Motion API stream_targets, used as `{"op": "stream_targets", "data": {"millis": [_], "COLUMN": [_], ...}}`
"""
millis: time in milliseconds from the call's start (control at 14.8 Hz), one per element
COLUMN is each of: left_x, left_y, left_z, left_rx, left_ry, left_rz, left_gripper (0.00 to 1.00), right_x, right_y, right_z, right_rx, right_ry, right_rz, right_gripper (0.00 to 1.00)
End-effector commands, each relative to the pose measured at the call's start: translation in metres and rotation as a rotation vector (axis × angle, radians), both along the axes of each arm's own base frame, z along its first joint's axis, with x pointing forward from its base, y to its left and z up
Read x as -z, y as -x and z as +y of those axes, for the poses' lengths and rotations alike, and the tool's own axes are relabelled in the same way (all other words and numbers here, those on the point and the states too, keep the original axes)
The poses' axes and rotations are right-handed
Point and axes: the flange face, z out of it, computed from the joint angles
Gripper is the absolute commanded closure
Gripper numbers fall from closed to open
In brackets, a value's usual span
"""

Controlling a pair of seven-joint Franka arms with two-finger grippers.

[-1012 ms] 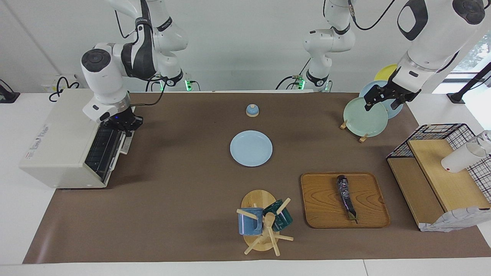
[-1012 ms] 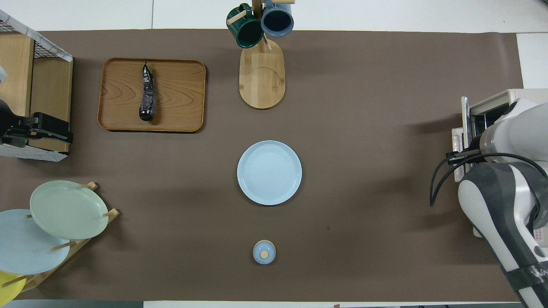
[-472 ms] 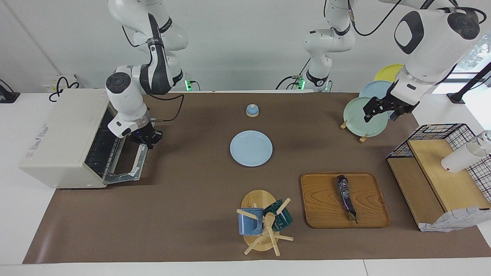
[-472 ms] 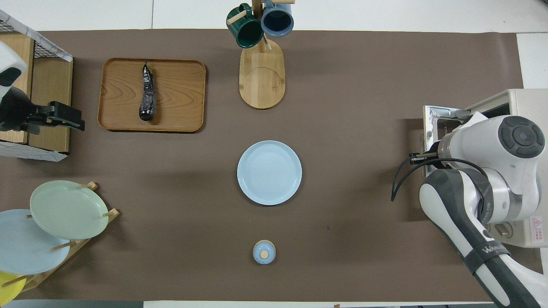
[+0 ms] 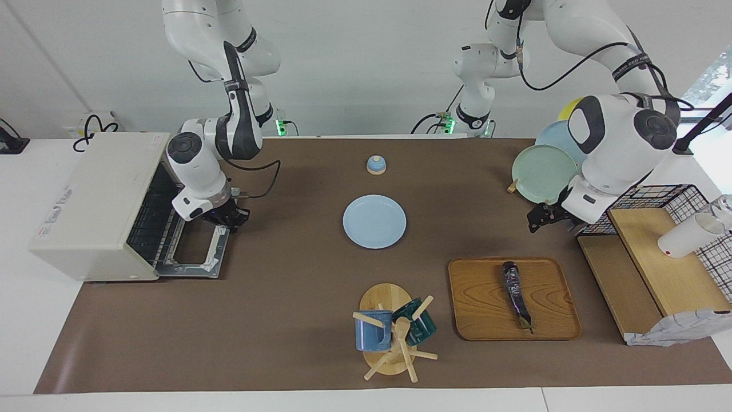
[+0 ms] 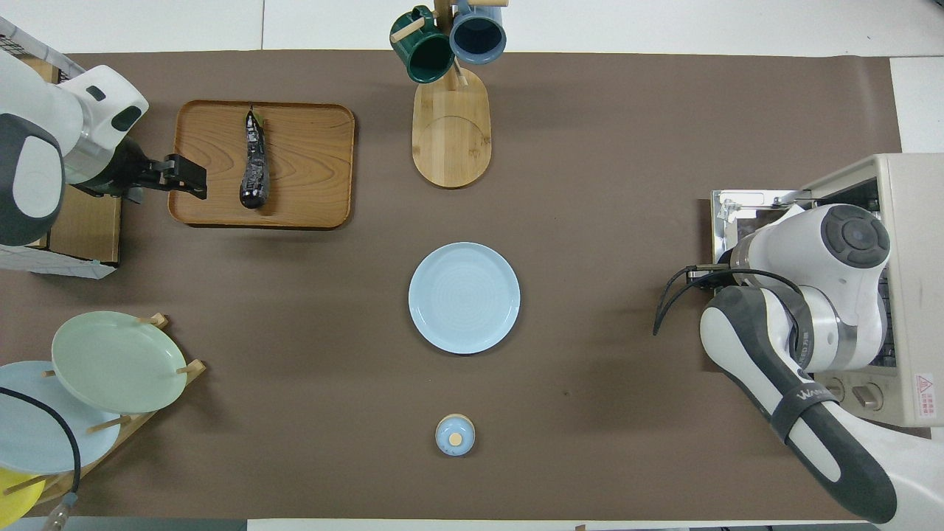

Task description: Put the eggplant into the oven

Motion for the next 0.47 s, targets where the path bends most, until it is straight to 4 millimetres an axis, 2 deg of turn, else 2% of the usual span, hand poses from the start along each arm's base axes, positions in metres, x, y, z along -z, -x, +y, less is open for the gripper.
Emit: {"op": "stream_targets", "data": {"millis": [0,202,270,405], "left_x": [0.034,0.076,0.082,0.105], "left_y": [-0.014,-0.028,-0.032,-0.036], "left_z": [-0.026,-0.032,-0.035,-0.049], "left_rx": [0.039,0.028,0.028,0.052], "left_ry": [0.009,0.034,0.038,0.030], "left_rz": [-0.027,-0.031,-0.058,-0.065], "left_gripper": [0.00,0.00,0.00,0.00], "right_x": [-0.005,-0.033,-0.040,-0.060], "right_y": [-0.003,-0.015,-0.017,-0.019], "right_z": [0.022,0.076,0.094,0.125], "right_rx": [0.023,0.063,0.075,0.106], "right_ry": [-0.014,-0.050,-0.048,-0.042], "right_rz": [-0.006,0.004,0.012,0.030], "right_gripper": [1.00,1.00,1.00,1.00]}}
